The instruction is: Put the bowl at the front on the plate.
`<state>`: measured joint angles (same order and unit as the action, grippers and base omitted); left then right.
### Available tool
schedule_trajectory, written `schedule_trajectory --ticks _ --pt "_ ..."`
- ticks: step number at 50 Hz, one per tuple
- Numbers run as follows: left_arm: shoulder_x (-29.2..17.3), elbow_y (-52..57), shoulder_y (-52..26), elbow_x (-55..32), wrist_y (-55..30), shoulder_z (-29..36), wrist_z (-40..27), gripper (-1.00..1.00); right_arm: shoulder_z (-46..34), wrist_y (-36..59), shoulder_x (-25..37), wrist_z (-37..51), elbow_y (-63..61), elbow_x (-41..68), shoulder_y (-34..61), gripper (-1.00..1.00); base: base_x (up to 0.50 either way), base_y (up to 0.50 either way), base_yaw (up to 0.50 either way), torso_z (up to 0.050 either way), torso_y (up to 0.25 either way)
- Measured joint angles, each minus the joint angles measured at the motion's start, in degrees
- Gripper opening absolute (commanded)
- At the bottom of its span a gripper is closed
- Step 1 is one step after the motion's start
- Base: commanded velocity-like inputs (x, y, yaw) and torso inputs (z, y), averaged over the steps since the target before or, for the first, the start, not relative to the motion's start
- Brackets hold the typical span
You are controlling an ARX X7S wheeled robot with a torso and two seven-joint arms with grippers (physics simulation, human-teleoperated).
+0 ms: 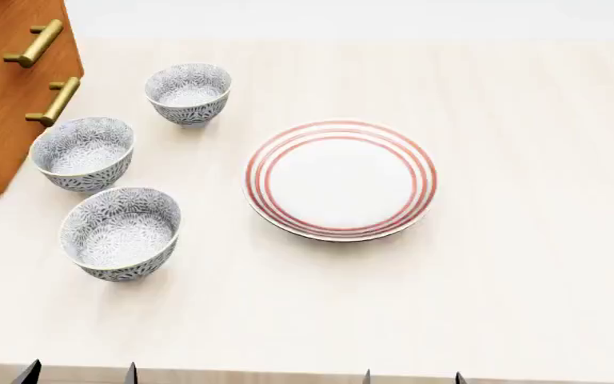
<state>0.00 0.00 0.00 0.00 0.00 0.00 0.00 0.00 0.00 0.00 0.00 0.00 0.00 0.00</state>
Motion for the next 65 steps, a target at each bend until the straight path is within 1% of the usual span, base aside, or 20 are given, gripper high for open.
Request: schedule_trajectory --ticks 12,21,25,38,44,50,58,65 --pt "-1.28 -0.06 -0.03 -1.02 0.31 1.57 -1.46 1.00 -1.37 -0.53 1.28 1.15 1.41 1.34 0.57 1.00 0.00 0.00 0.00 0.000 0.000" --pt "-2.28 0.42 0.24 -1.63 0.08 2.69 -3.29 1.00 -2.98 1.35 2.21 3.62 0.06 0.85 0.34 1.00 0.00 0.00 0.00 0.000 0.000" --pt "-2.74 2.40 0.63 -1.86 -1.26 2.99 -4.23 1.00 -3.35 3.42 2.53 4.75 -2.14 0.94 -0.04 1.00 0.00 0.00 0.00 0.000 0.000" --pt "-4.47 10.24 0.85 -4.09 -9.37 3.64 -5.68 1.00 -4.44 13.05 4.18 7.07 -14.01 1.68 -1.51 1.00 0.00 0.00 0.00 0.000 0.000" --pt "-5.32 14.99 0.18 -5.32 -14.54 3.80 -6.24 1.00 -4.83 19.79 5.47 7.86 -22.17 1.55 -1.89 1.00 0.00 0.00 0.00 0.000 0.000" --pt "-6.16 21.31 -1.08 -7.06 -21.43 3.81 -6.80 1.00 -5.23 28.12 7.09 8.28 -31.52 1.11 -1.22 1.00 0.00 0.00 0.00 0.000 0.000" --pt "-6.72 31.23 -4.68 -11.98 -34.65 2.55 -7.45 1.00 -6.14 40.72 9.28 8.47 -43.34 0.07 1.93 1.00 0.00 0.00 0.00 0.000 0.000" --pt "-6.62 38.53 -9.33 -16.46 -45.11 0.73 -8.55 1.00 -7.53 51.72 10.72 8.05 -51.22 -0.61 6.98 1.00 0.00 0.00 0.00 0.000 0.000"
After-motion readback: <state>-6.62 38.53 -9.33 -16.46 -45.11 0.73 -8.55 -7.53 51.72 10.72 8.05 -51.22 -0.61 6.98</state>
